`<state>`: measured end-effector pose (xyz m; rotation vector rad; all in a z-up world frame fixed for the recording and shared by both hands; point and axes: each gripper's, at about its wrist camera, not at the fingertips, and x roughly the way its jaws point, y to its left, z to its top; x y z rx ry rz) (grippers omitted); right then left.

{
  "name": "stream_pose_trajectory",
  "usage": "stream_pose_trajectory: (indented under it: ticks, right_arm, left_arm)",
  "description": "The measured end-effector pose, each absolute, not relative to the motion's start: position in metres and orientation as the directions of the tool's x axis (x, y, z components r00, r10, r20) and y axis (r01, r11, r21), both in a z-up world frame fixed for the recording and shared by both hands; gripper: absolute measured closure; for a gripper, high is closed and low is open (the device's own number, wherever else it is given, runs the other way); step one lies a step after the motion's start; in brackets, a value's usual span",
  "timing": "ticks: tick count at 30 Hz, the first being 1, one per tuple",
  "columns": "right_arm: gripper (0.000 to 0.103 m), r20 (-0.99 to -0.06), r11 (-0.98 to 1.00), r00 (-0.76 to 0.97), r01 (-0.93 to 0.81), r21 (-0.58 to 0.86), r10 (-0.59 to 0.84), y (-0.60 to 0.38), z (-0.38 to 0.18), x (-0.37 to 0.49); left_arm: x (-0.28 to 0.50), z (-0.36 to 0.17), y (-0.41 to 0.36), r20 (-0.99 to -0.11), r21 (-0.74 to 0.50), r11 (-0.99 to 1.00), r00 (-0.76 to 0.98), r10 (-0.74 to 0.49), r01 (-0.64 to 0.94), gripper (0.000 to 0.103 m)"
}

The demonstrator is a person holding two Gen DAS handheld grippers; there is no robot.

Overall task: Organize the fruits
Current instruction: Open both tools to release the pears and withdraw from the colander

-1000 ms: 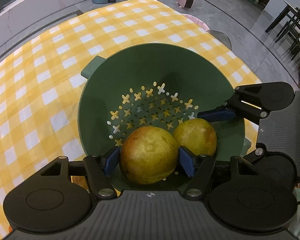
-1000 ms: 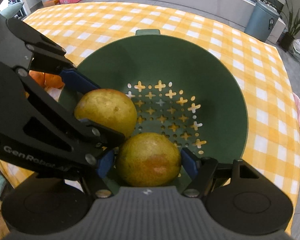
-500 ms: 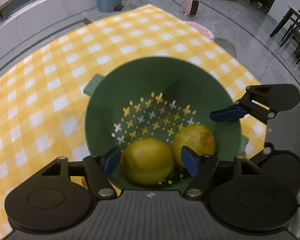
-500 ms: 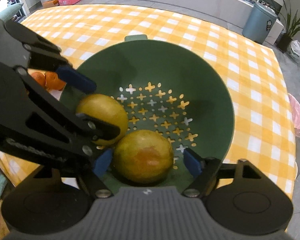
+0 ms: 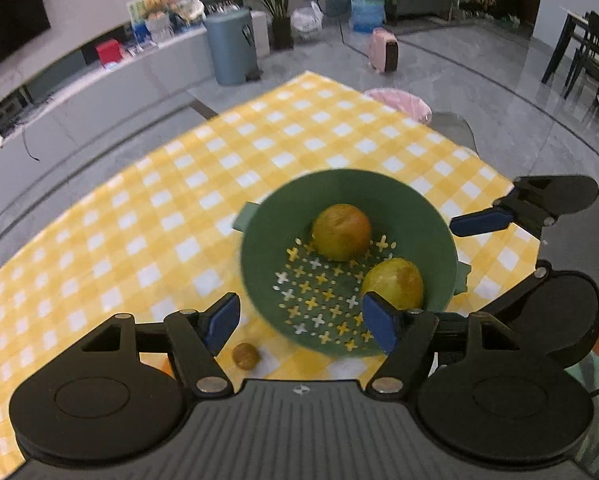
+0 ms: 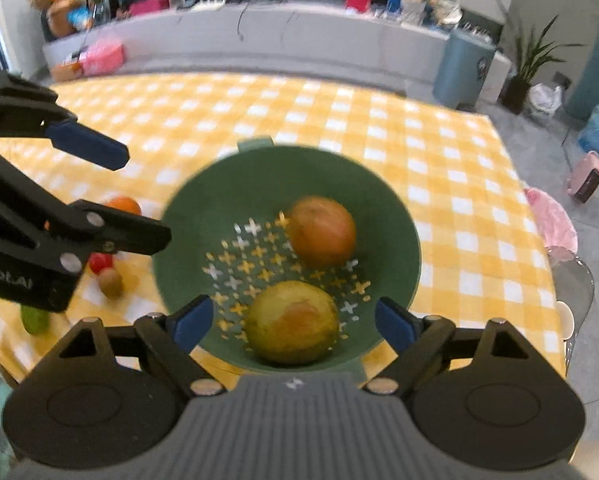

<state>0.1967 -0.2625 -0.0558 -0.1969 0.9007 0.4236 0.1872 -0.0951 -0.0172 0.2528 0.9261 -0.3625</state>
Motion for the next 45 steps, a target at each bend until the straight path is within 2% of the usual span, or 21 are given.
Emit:
stream_pose_trajectory:
  ticks: [6,14,21,28,35,42,45]
  right_arm:
    - [0.014,-0.709,0.929,0.656,-0.369,-0.002,0.259,-0.243,-0.034,0.164]
    - [0.014,-0.640,0.939,0.698,-0.320,0.125,0.323,-0.214,-0.019,0.119]
    - [0.014,-0.662,0.940,0.673,-0.300,0.163,0.330,-0.185,-0.037,0.099]
    - [0.014,-0.699,0.934,0.623,-0.285,0.217,0.352,-0.170,-0.058,0.090]
    - [0.024,-0.718,0.939,0.610,-0.282,0.200,0.336,-0.158,-0.073,0.086]
    - [0.038,-0.737,0.933,0.581,-0.299,0.200,0.344,-0.146,-0.084,0.090]
    - [0.043,-0.740,0.928,0.573,-0.316,0.197,0.352,-0.141,-0.086,0.092]
  left_arm:
    - [0.156,0.008,-0.068,-0.774,0.067,0.919,0.602,-0.198,0.388,0.021]
    - [0.123,0.023,-0.024,-0.742,0.106,0.934,0.652,-0.154,0.341,0.021]
    - [0.109,0.022,0.020,-0.749,0.126,0.934,0.649,-0.132,0.335,0.021]
    - [0.103,0.007,0.061,-0.753,0.046,0.947,0.634,-0.176,0.318,0.021]
    - [0.096,-0.016,0.085,-0.758,-0.010,0.930,0.604,-0.246,0.366,0.023]
    - [0.101,-0.051,0.095,-0.803,-0.069,0.929,0.533,-0.268,0.364,0.035]
    - [0.104,-0.065,0.094,-0.818,-0.081,0.929,0.509,-0.268,0.360,0.035]
